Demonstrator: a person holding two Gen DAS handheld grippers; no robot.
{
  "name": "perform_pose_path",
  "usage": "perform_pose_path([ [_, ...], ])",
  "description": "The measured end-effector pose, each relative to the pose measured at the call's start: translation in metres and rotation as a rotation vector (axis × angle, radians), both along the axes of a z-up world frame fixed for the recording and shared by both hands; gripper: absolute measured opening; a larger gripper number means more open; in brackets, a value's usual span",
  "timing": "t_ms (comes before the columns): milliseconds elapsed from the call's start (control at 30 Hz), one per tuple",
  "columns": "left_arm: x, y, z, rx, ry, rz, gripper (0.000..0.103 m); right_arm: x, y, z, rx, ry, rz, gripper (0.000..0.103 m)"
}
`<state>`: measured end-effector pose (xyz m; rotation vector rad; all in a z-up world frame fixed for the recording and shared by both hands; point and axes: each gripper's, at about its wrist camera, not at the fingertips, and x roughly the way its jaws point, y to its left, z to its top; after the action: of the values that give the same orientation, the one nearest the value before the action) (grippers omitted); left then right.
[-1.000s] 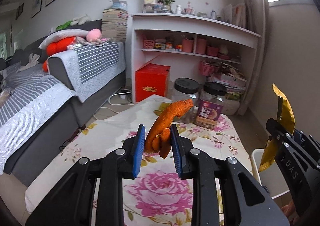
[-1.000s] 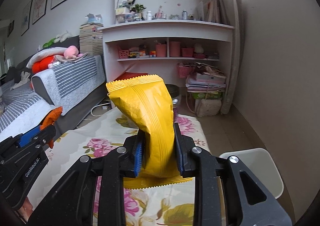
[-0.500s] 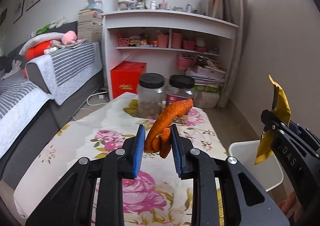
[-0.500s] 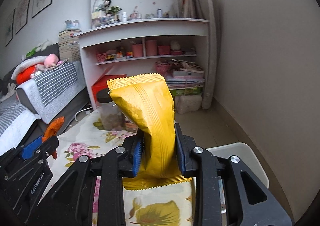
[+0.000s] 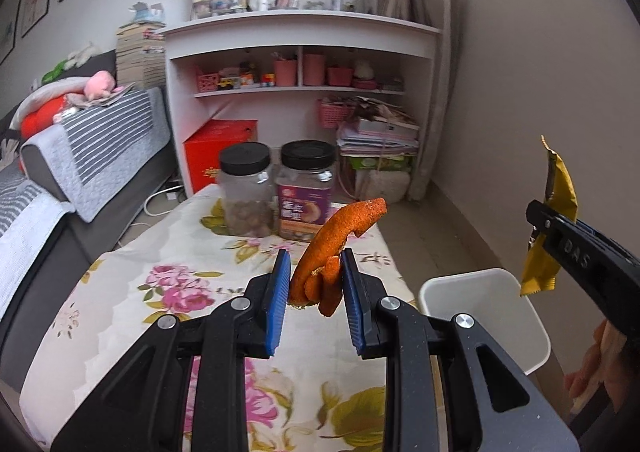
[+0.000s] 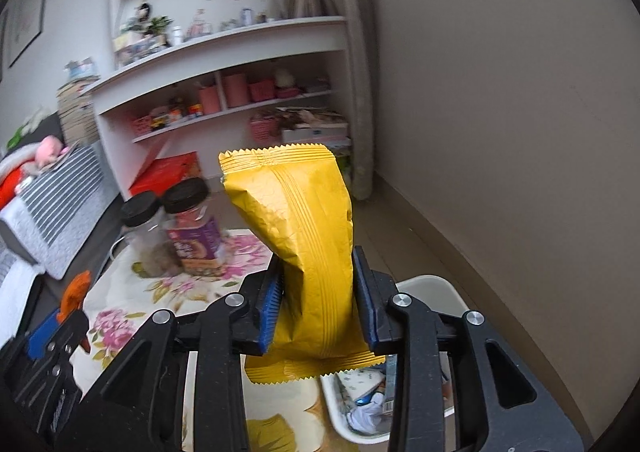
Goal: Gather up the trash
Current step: 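Lift the orange peel and yellow packet and carry both toward the wastebasket, then open the right tool to drop the packet while the left tool drops the peel in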
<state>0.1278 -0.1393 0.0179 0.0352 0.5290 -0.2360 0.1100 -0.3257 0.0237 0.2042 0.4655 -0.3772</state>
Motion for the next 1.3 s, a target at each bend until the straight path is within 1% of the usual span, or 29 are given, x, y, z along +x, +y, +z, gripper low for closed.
perform_pose_path([
  [200,0.006,-0.034,0.002,0.004,0.009,-0.046,0.027,0.008,-0.035,-0.005,0.027,0.047,-0.079,0.034],
  [300,0.009,-0.053,0.002,0.009,0.013,-0.074,0.027,0.016,-0.054,-0.01,0.047,0.1,-0.105,0.044],
  [367,0.01,-0.067,0.002,0.015,0.016,-0.092,0.027,0.018,-0.071,-0.015,0.069,0.131,-0.132,0.048],
  [467,0.012,-0.09,0.0,0.024,0.029,-0.127,0.027,0.014,-0.094,-0.017,0.118,0.151,-0.175,0.063],
  [500,0.013,-0.099,-0.001,0.029,0.036,-0.141,0.027,0.011,-0.1,-0.017,0.136,0.148,-0.193,0.068],
  [567,0.014,-0.114,-0.002,0.03,0.051,-0.166,0.027,0.0,-0.115,-0.015,0.174,0.122,-0.232,0.073],
  [600,0.014,-0.123,-0.003,0.028,0.06,-0.181,0.027,-0.004,-0.118,-0.014,0.175,0.114,-0.246,0.079],
  [633,0.015,-0.13,-0.004,0.03,0.067,-0.193,0.027,-0.01,-0.122,-0.013,0.172,0.1,-0.268,0.083],
  [733,0.012,-0.152,-0.006,0.045,0.072,-0.223,0.027,-0.026,-0.14,-0.006,0.191,0.062,-0.328,0.087],
  [933,0.014,-0.189,-0.013,0.078,0.115,-0.277,0.027,-0.055,-0.166,-0.003,0.25,0.009,-0.401,0.09],
  [1000,0.015,-0.196,-0.014,0.084,0.129,-0.281,0.039,-0.062,-0.169,-0.002,0.25,0.006,-0.404,0.09],
  [1033,0.015,-0.198,-0.014,0.084,0.132,-0.28,0.051,-0.061,-0.168,-0.002,0.244,0.007,-0.405,0.091],
  [1067,0.015,-0.198,-0.013,0.083,0.13,-0.279,0.058,-0.062,-0.166,0.0,0.233,0.004,-0.405,0.091],
  [1200,0.011,-0.193,-0.004,0.095,0.093,-0.258,0.072,-0.066,-0.159,0.008,0.178,-0.018,-0.412,0.094],
  [1267,0.01,-0.187,0.001,0.092,0.078,-0.242,0.083,-0.068,-0.152,0.012,0.151,-0.035,-0.414,0.096],
  [1300,0.009,-0.182,0.004,0.086,0.071,-0.233,0.086,-0.069,-0.149,0.015,0.137,-0.042,-0.412,0.096],
])
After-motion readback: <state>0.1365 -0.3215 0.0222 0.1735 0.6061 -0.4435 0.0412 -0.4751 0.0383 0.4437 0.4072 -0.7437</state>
